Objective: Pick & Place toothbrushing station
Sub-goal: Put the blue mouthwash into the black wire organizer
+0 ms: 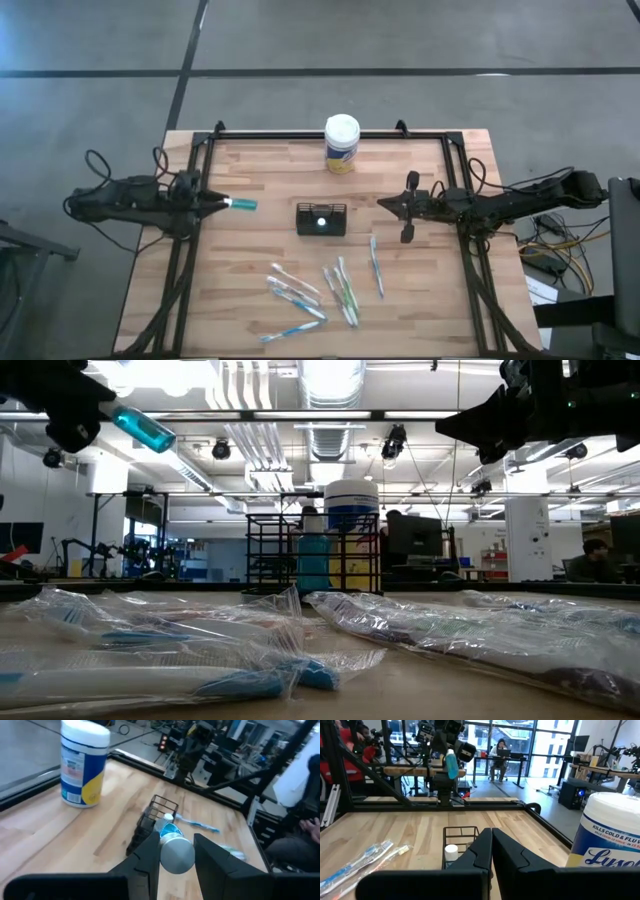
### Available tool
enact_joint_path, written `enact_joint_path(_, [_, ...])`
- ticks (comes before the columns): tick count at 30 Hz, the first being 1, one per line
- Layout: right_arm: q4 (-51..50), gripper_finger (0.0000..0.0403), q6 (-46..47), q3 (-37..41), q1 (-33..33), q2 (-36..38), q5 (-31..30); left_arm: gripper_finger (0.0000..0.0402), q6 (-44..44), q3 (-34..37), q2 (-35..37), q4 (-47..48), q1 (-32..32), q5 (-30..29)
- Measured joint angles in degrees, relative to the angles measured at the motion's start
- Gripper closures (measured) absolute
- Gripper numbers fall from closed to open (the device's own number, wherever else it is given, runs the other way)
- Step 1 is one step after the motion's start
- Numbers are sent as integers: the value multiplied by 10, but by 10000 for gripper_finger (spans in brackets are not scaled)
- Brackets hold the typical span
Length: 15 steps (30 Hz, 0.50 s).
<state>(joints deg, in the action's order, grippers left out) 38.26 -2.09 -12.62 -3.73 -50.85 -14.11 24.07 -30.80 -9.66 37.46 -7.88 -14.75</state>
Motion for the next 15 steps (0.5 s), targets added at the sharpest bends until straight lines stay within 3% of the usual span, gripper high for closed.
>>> enact_joint_path(6, [1, 394, 0, 0, 0, 0, 0, 305, -34, -97, -140, -2, 0, -19])
enact_joint_path(15, [1, 394, 0, 0, 0, 0, 0, 305, -133, -348, -437, 79, 19, -7])
